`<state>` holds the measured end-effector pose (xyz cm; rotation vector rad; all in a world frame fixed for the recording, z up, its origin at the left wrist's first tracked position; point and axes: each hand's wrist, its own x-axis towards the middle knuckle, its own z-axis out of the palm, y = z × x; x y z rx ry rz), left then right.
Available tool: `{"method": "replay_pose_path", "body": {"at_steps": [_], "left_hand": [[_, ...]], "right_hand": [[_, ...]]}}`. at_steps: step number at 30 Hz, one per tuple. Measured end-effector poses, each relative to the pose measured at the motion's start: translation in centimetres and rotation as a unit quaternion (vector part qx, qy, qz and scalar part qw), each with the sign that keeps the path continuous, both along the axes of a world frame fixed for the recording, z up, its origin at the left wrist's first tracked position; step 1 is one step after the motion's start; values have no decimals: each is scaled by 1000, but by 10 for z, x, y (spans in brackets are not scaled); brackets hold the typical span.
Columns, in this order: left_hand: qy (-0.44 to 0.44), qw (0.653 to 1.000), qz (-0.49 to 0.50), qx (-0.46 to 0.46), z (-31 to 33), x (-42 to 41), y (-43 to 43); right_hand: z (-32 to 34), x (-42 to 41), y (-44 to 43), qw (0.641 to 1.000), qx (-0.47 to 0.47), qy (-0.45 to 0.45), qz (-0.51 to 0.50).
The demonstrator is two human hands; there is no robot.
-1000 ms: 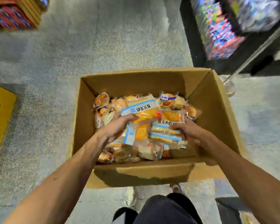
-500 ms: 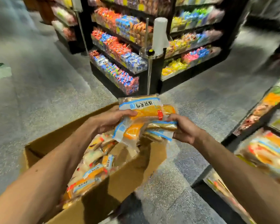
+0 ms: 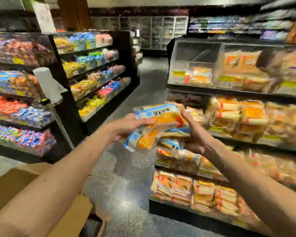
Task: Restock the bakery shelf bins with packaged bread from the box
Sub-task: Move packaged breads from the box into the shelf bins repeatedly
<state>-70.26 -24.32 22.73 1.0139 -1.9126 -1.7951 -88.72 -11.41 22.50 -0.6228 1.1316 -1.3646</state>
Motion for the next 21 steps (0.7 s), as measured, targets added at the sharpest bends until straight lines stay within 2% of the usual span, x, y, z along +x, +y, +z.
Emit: {"method": "replay_pose_path", "body": {"at_steps": [4,9,15,21], "left_hand": [[-15,998,-57,-32,-3,-97,28],[-70,987,-114,-85,-1,-173,40],[-46,985,-166,-18,5,-223,4],[-22,985,-171,-3,11,-262,-71]], "right_hand": [[-8,-75,35,999,-15,13,-45],[-18,-134,57,993,3,-7,-120],[-19,-183,44,983,-13,-62,-172],[-3,-231,-12,979,-26,-44,-199]]}}
